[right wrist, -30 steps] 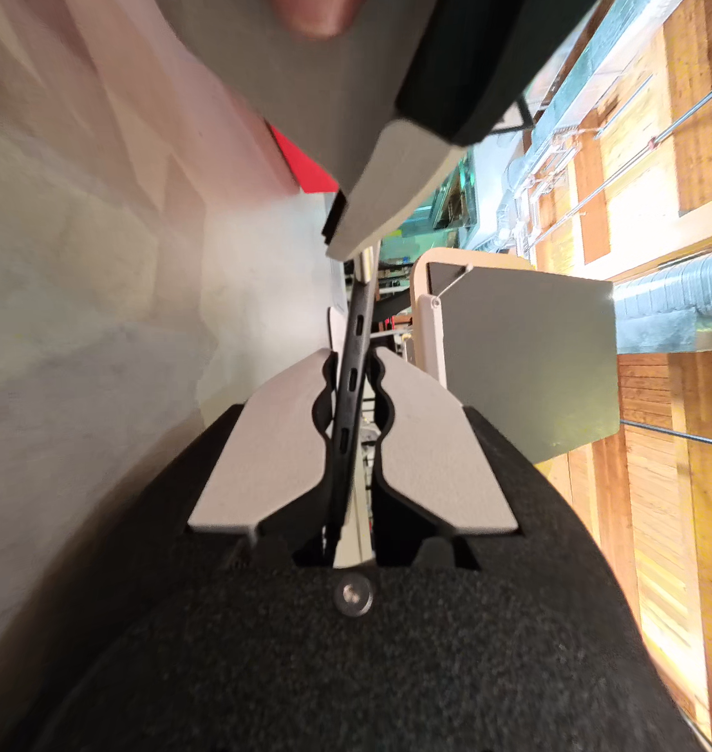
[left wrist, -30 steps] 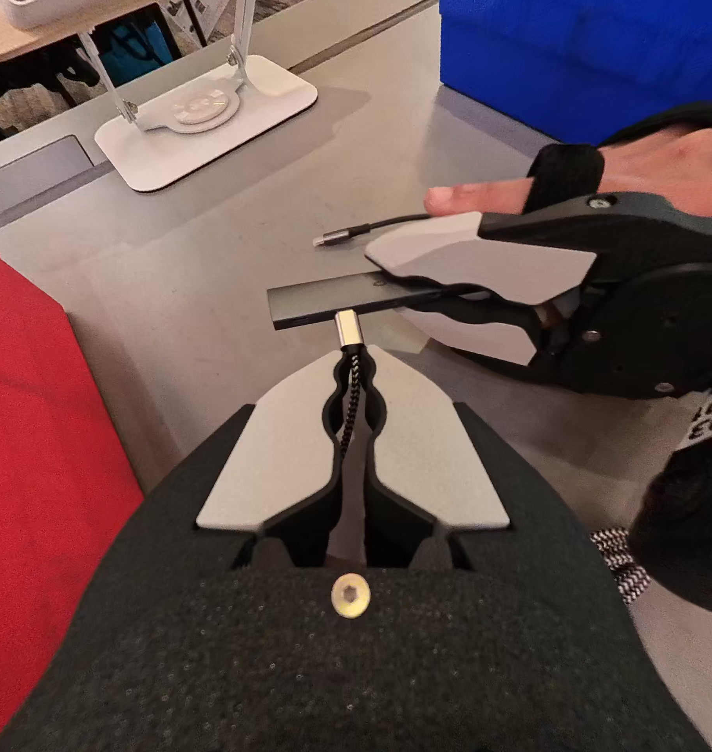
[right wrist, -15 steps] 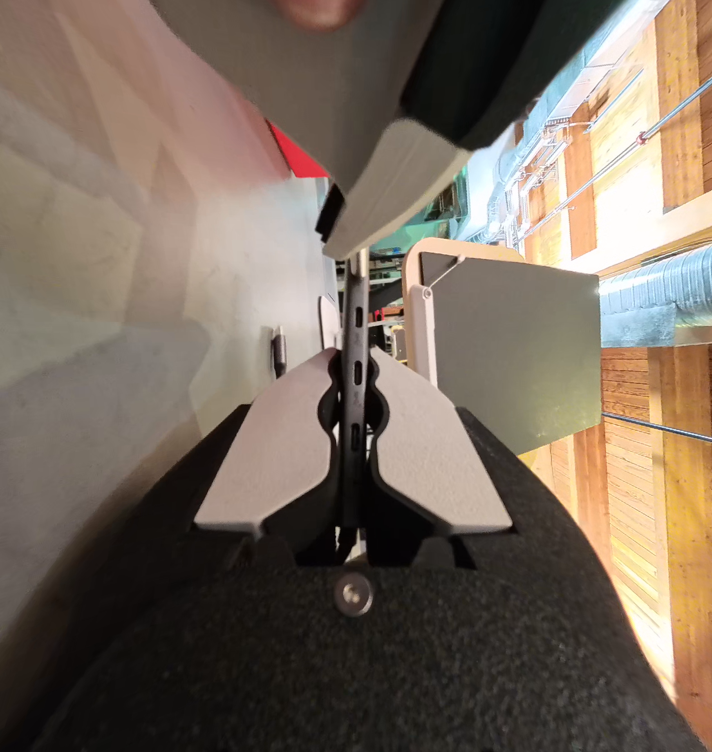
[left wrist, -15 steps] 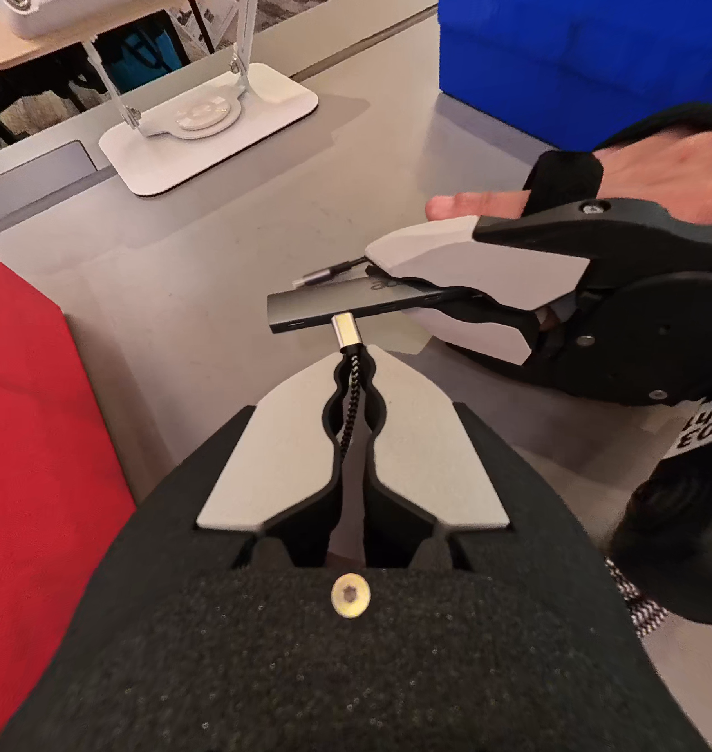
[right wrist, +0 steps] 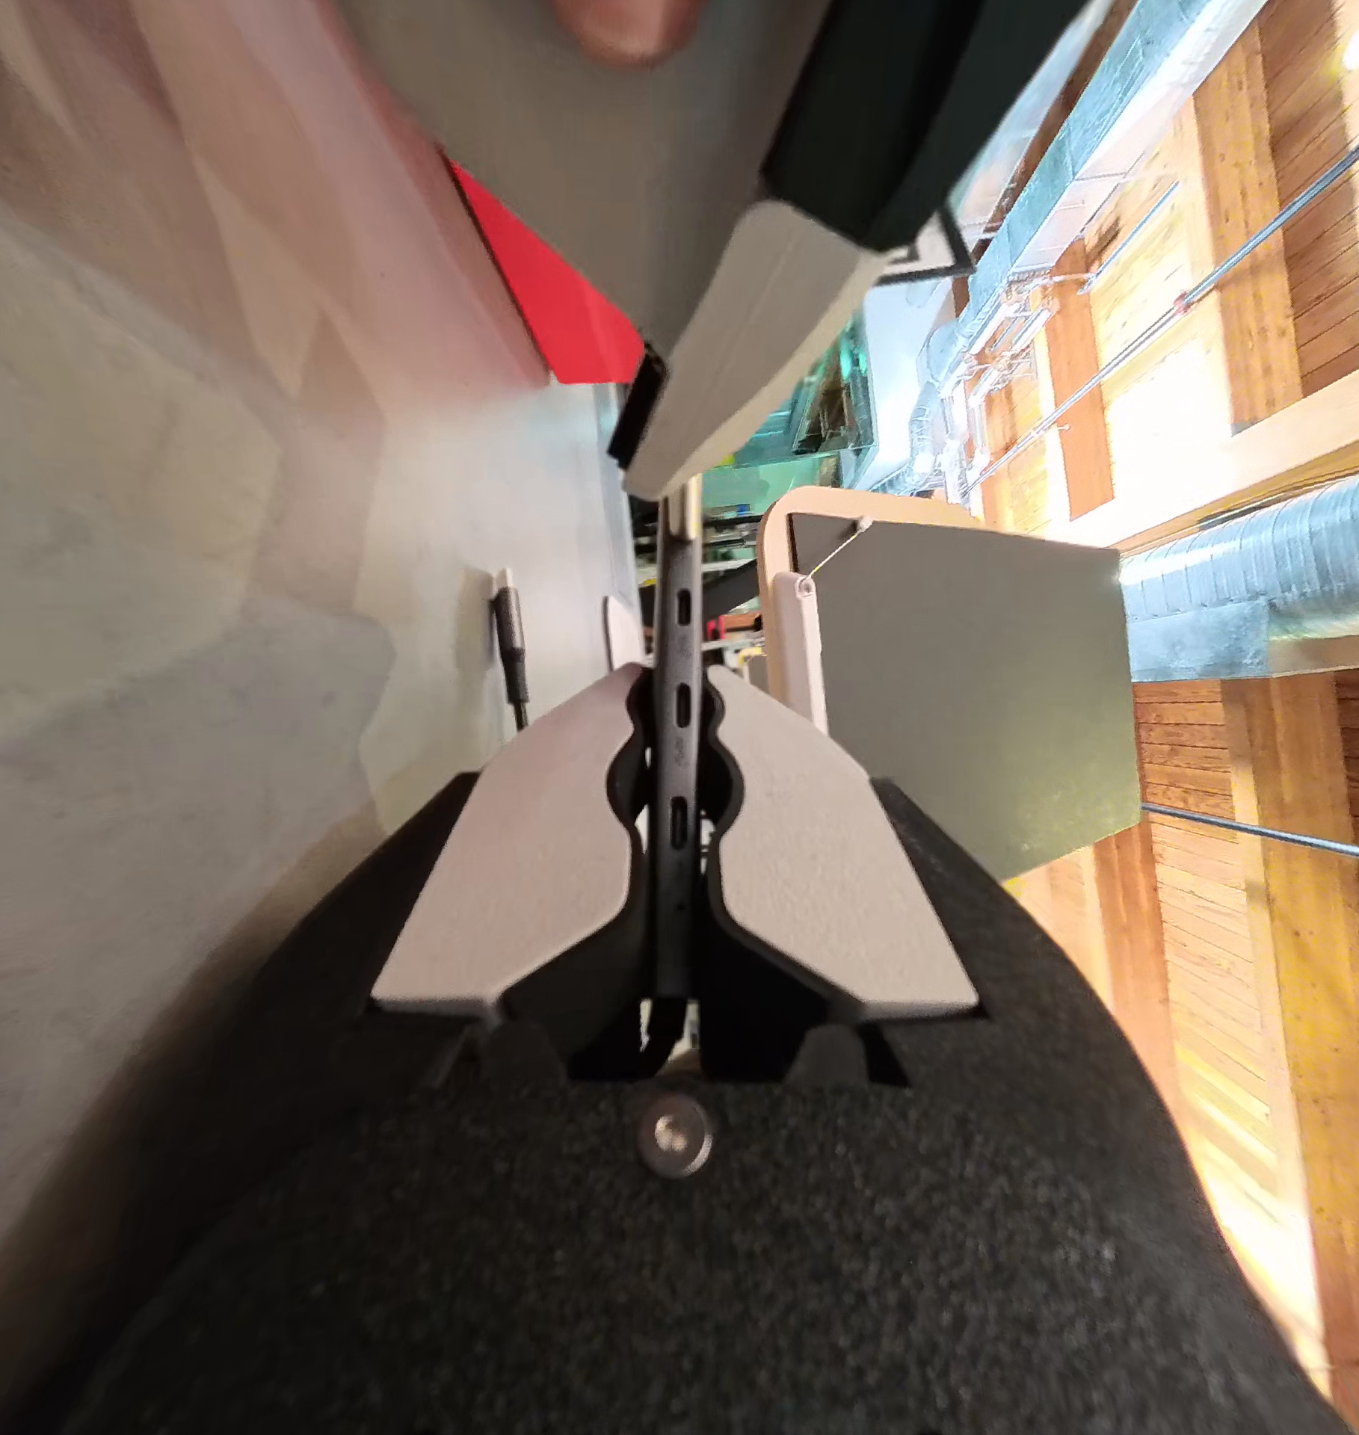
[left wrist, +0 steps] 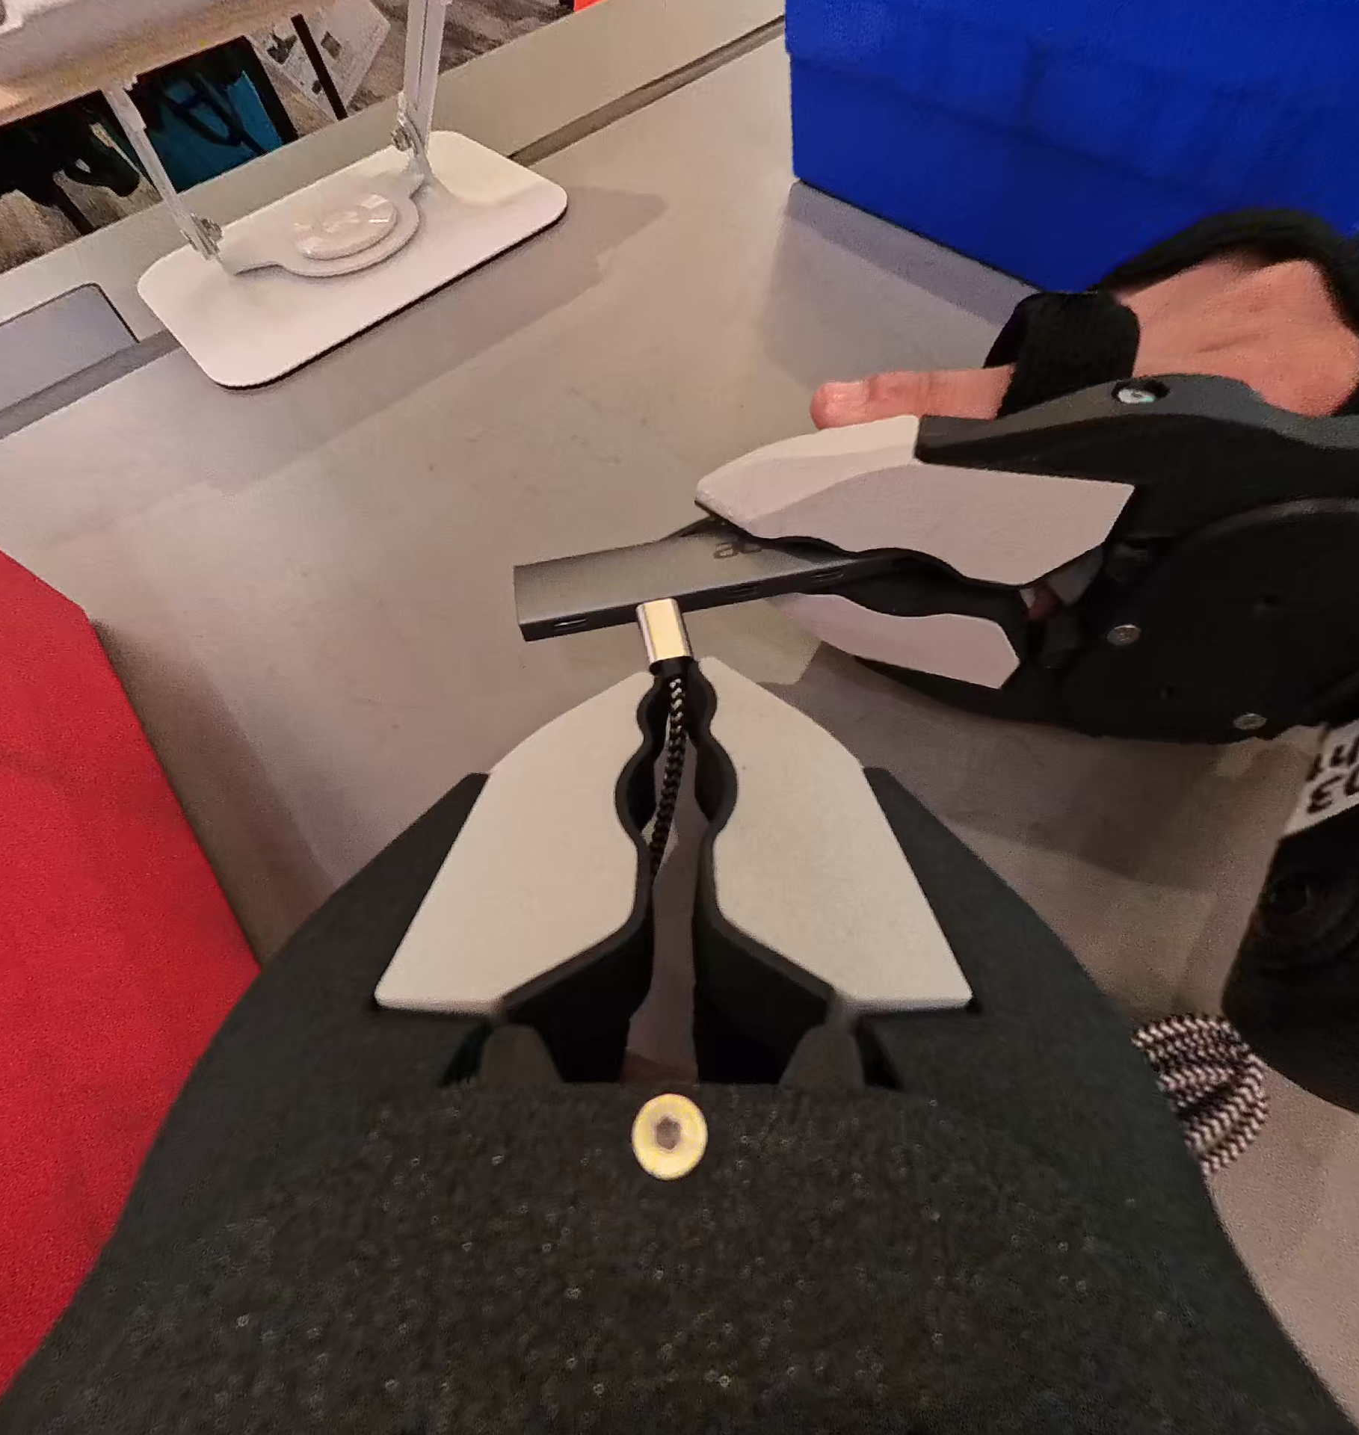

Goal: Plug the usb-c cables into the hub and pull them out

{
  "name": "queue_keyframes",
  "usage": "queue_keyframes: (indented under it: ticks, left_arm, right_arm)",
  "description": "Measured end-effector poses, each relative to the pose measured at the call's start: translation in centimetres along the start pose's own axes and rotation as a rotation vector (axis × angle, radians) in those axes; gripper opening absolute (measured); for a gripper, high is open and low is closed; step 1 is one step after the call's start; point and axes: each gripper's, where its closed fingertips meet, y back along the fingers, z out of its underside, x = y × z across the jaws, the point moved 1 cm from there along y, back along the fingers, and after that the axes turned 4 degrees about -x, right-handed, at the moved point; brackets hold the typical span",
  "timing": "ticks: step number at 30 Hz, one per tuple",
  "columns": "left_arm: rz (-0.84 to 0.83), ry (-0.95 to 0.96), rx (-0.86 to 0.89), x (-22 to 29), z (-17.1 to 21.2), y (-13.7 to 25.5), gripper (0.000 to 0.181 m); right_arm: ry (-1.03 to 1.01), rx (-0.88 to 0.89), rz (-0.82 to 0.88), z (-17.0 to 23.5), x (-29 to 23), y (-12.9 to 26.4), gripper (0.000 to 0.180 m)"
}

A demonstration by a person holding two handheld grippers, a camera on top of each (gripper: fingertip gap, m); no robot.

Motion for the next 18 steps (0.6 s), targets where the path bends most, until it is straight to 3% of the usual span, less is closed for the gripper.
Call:
queue_keyframes:
  ticks: [11,18]
  left_arm:
    - [-0.01,0.046,0.001,0.0,0.0,-0.5,0.003]
    - [-0.058,0.077,-0.004,-1.1,0.4,-0.2,0.002]
  right_arm:
    - [-0.057,0.003,-0.068,0.6,-0.5,-0.7,0.008]
    - [-0.209,0.01,-0.22,-0.3,-0.6,2.2,0.025]
